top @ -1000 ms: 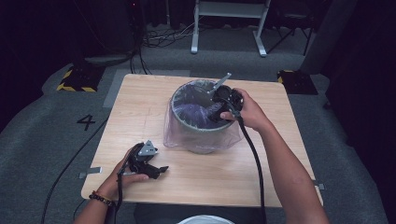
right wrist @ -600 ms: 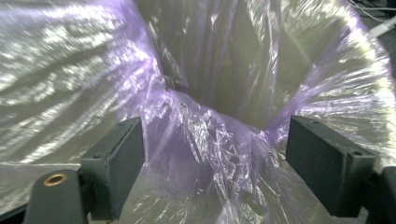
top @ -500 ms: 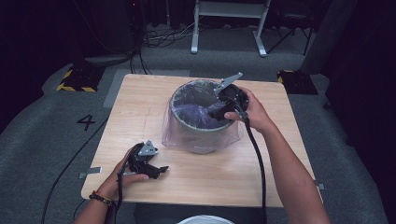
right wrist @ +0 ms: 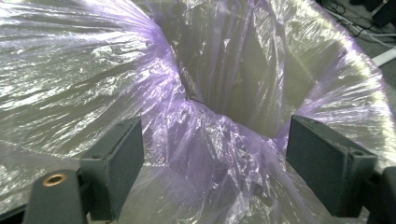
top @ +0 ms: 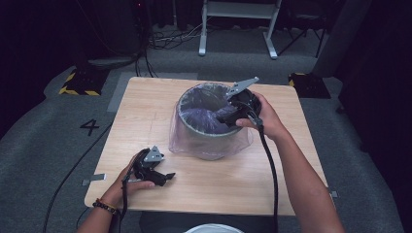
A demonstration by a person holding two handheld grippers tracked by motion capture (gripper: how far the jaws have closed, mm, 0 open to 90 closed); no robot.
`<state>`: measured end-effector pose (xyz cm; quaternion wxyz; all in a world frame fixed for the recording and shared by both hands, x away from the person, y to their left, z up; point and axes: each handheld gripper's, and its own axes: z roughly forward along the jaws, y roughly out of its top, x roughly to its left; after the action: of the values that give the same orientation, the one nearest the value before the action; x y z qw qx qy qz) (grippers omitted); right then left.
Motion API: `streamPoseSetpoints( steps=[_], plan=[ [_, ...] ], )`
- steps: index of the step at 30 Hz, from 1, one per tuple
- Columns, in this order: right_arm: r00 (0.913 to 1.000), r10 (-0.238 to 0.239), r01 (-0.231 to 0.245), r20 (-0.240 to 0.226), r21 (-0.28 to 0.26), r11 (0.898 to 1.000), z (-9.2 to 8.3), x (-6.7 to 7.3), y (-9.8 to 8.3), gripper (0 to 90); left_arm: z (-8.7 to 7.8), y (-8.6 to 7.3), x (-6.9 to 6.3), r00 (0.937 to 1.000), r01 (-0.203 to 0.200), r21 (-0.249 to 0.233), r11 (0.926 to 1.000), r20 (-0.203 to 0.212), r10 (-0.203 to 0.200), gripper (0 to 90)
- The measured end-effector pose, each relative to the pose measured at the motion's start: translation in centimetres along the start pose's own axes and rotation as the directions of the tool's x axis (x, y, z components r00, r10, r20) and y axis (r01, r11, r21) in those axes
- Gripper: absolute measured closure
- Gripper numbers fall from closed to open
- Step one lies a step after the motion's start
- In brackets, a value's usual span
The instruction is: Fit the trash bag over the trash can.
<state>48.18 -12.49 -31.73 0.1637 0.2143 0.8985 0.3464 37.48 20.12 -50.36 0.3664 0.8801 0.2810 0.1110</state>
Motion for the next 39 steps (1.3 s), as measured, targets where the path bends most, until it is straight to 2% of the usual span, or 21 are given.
streamPoseSetpoints(
  steps=[7,13,16,22,27,39],
  plan=[
    [0.9999,-0.006,0.006,-0.008,-0.034,0.999,-0.9,0.2,-0.2,19.0,0.0,0.0,0.0,1.0000,0.000,0.000,1.0000,0.000,0.000,13.0],
    [0.9999,-0.013,0.013,0.004,-0.056,0.998,-2.1,0.1,-0.4,19.0,0.0,0.0,0.0,1.0000,0.001,-0.001,1.0000,0.001,-0.001,13.0],
    [1.0000,-0.003,0.003,-0.006,-0.081,0.997,-2.9,-0.1,-0.7,19.0,0.0,0.0,0.0,1.0000,0.000,0.000,1.0000,0.001,0.000,13.0],
    [0.9999,0.006,-0.004,0.011,-0.098,0.995,-3.9,-0.2,-1.3,19.8,0.0,0.0,0.0,1.0000,-0.001,-0.001,1.0000,0.004,0.001,13.0],
    [1.0000,0.008,-0.007,0.004,-0.130,0.991,-4.9,-0.2,-1.8,21.0,0.0,0.0,0.0,1.0000,-0.003,-0.001,1.0000,0.003,0.003,13.0],
    [0.9979,-0.036,0.043,0.054,-0.126,0.991,-6.3,0.3,-3.1,20.6,0.0,0.0,0.0,1.0000,-0.002,-0.001,1.0000,0.004,0.002,13.0]
  ],
)
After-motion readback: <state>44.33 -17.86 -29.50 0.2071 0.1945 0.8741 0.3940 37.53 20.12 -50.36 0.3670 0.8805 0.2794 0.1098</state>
